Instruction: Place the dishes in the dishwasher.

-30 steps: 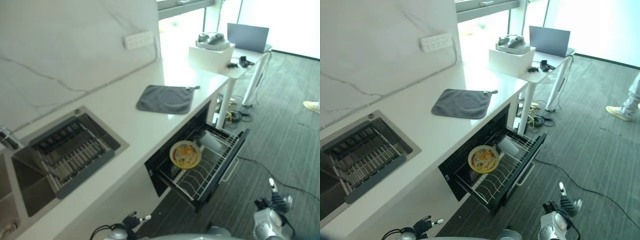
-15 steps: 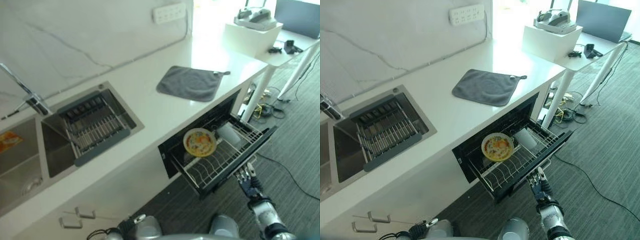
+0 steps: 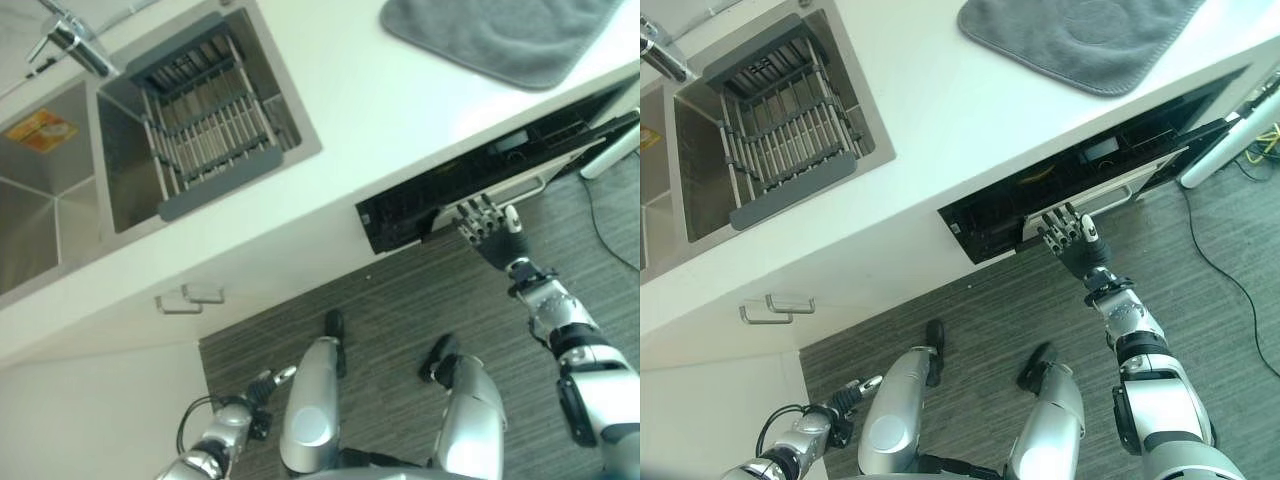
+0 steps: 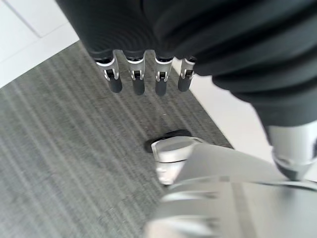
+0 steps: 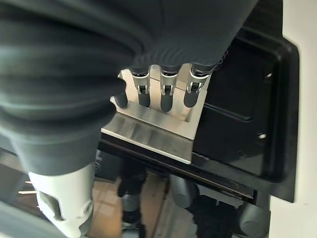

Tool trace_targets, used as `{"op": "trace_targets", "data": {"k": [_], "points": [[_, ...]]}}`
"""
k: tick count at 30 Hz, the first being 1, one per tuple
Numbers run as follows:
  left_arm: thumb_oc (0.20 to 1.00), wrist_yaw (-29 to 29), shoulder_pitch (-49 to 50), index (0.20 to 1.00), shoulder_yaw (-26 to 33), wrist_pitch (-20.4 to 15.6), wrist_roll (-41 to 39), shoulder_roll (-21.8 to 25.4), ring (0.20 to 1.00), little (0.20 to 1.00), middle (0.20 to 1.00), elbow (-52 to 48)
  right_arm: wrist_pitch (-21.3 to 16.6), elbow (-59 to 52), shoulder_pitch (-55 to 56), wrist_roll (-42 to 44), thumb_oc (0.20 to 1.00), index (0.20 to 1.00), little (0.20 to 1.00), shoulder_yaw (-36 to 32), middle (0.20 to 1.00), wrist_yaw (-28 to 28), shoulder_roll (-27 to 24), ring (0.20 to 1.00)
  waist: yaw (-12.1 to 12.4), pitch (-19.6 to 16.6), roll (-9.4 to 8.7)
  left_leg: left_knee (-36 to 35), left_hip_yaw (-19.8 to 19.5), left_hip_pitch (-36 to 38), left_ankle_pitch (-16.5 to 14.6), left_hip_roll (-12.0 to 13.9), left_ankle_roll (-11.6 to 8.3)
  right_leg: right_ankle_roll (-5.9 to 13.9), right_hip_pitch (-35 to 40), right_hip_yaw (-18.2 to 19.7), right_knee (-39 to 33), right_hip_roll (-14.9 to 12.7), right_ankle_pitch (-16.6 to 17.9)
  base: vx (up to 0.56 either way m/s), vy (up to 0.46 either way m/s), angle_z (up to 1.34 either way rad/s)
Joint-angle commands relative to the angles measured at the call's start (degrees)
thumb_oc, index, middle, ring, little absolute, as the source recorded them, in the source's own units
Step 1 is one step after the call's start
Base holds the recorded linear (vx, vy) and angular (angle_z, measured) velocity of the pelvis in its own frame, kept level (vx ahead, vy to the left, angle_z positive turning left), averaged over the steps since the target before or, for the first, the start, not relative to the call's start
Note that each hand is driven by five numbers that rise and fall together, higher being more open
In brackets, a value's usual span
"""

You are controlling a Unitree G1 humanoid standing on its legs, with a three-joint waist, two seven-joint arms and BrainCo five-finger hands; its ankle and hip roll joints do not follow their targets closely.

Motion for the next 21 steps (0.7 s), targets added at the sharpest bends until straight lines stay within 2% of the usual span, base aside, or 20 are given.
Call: {"op": "trace_targets", "data": {"k": [1,9,12,16,18,21], "points": [[1.0,-1.6,2.2,1.0,-0.8,-0.2,-0.1,3.5,1.0,1.0,1.0,-0.8,1.7,-6.2,-13.9,-1.9,1.0,1.0,1.0,4.4,1.0,6.0,4.9,1.0,3.6,-3.7,-0.88,0.2,1.8,0.8,-2.3,-1.9,2.04,2.69,5.1,2.6,-0.8,0.5,-3.3,0.07,0.069,0.38],[1.0,-2.8,2.9,1.0,-1.2,-1.0,0.2,4.5,1.0,1.0,1.0,-1.8,0.5,-4.7,-22.2,-4.1,1.0,1.0,1.0,7.8,1.0,4.0,3.0,1.0,6.5,-3.5,-0.73,-2.6,1.0,1.5,-0.3,-1.9,1.62,2.91,7.0,0.8,-3.1,0.3,-2.6,0.06,0.05,0.15],[1.0,-3.4,3.4,1.0,-1.6,-1.5,-0.2,5.1,1.0,1.0,1.0,-3.2,0.7,-3.4,-27.1,-3.9,1.0,1.0,1.0,9.4,1.0,0.4,2.1,1.0,7.6,-3.7,-0.98,-5.5,0.5,3.0,1.1,-1.6,1.2,3.72,9.0,0.6,-7.3,0.8,-0.7,0.08,0.044,0.18],[1.0,-4.8,3.7,1.0,-1.2,-0.7,-1.1,5.5,1.0,1.0,1.0,-4.2,2.4,-2.6,-27.5,-2.6,1.0,1.0,1.0,9.4,1.0,-1.4,2.2,1.0,7.7,-4.0,-1.34,-7.6,0.7,4.2,2.0,-1.3,0.79,4.6,10.4,0.8,-10.8,1.4,0.9,0.02,0.038,0.11],[1.0,-9.1,4.0,1.0,-0.7,0.2,-2.6,4.9,1.0,1.0,1.0,-5.0,4.6,-2.0,-25.0,-2.2,1.0,1.0,1.0,8.6,1.0,-4.2,3.2,1.0,7.4,-4.5,-1.78,-9.6,1.6,5.9,2.5,-0.9,0.49,5.23,12.2,0.6,-14.2,1.7,2.1,0.02,0.037,-0.06],[1.0,-10.0,4.6,1.0,-0.6,0.6,-4.0,4.0,1.0,1.0,1.0,-5.4,5.6,-0.4,-20.4,-4.7,1.0,1.0,1.0,7.1,1.0,-5.0,4.8,1.0,6.8,-5.1,-1.94,-11.4,2.3,7.8,2.9,-0.3,0.16,5.72,14.1,0.5,-17.3,2.0,3.4,0.02,0.034,-0.05]]}}
